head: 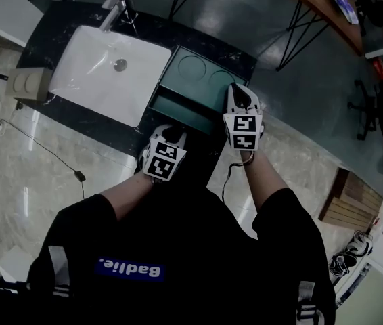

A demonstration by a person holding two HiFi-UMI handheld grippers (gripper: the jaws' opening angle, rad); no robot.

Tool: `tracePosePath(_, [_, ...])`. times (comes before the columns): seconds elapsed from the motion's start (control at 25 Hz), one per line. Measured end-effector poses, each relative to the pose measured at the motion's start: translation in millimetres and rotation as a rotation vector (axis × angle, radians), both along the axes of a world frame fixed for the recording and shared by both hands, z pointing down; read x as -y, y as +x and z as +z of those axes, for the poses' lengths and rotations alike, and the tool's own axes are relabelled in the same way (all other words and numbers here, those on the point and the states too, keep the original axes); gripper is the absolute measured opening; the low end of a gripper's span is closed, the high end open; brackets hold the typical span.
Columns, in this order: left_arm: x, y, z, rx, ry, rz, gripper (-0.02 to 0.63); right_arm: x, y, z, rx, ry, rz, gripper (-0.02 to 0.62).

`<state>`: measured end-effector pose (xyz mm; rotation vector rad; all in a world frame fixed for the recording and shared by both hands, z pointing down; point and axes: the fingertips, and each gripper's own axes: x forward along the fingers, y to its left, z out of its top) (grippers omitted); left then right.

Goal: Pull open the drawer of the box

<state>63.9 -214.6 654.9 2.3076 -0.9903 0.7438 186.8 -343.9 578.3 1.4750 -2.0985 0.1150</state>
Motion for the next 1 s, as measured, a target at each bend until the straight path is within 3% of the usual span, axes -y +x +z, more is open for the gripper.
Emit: tracePosePath(1.0, [-29,-13,2,0.016,-0.048,0.034,0.069,1,1,0,-0.015,0.014,0.036,0.000])
